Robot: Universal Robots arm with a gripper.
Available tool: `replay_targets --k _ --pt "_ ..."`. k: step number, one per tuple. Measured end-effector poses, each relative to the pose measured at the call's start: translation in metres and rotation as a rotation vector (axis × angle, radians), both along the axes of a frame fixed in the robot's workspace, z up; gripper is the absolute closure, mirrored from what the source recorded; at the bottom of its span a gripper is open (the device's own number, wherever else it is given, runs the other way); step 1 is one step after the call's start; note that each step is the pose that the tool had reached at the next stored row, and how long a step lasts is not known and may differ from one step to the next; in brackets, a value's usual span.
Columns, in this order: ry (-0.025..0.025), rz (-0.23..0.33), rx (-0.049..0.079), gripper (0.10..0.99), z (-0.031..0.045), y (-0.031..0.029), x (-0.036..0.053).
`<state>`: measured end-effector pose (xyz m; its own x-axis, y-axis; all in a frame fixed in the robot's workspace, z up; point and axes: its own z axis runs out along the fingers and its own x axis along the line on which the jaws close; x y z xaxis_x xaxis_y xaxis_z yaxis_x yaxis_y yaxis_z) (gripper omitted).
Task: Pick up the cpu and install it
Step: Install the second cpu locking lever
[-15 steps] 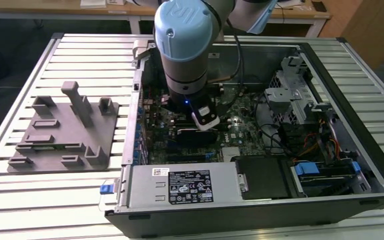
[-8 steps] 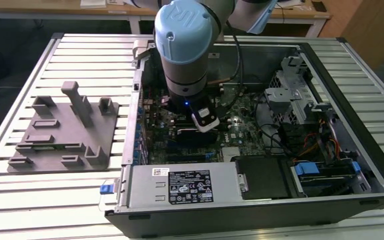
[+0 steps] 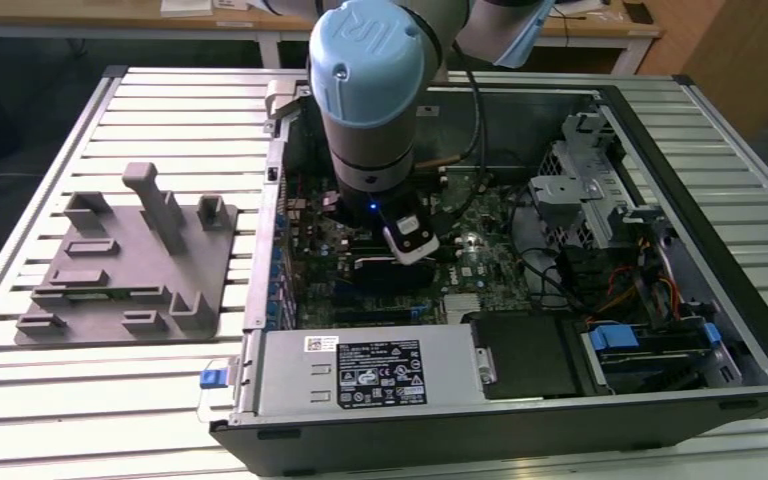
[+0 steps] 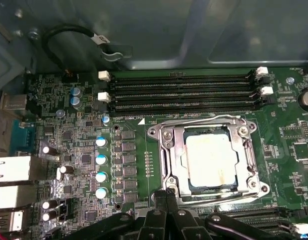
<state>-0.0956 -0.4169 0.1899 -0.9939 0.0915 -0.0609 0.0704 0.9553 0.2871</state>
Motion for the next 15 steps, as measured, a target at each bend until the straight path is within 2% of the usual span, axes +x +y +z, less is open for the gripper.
replay_targets --k 9,15 --pt "0.0003 0.000 0.000 0.980 0.0152 -0.0001 -0.0001" --pt "0.0003 -0.001 -0.001 0.980 0.0214 -0.0001 -0.0001"
